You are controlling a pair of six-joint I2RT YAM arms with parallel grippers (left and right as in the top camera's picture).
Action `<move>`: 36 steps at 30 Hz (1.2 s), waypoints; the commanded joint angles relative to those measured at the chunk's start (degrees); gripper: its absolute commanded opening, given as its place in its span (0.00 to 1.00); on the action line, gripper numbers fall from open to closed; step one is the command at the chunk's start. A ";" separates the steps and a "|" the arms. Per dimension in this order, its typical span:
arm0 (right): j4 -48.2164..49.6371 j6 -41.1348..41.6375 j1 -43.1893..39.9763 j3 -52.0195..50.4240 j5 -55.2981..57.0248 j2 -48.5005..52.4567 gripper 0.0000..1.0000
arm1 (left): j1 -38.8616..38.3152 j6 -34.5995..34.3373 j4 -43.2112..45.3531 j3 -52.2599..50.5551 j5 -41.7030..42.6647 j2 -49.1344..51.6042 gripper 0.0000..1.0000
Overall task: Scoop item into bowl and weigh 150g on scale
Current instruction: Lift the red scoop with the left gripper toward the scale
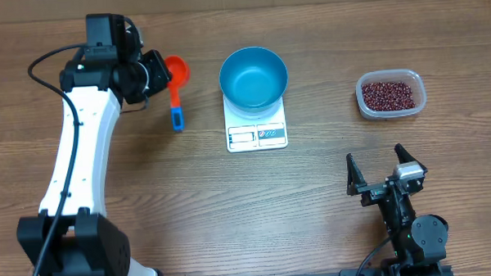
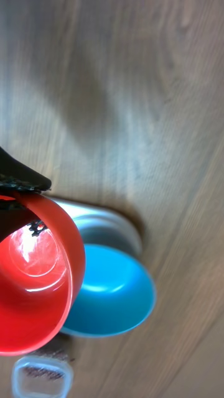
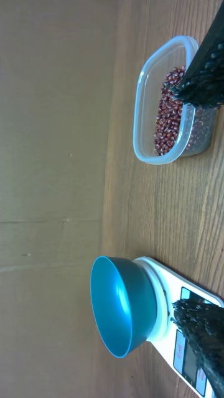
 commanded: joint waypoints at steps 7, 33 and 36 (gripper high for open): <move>0.33 0.31 0.26 -0.61 0.57 -0.46 1.00 | -5.53 -9.09 -6.80 1.27 -8.41 -4.79 0.04; 0.33 0.31 0.26 -0.61 0.57 -0.46 1.00 | -9.33 -14.91 -9.20 1.09 -12.11 -5.81 0.04; 0.33 0.31 0.26 -0.61 0.57 -0.46 1.00 | -9.35 -16.31 -9.05 1.09 -12.13 -5.81 0.04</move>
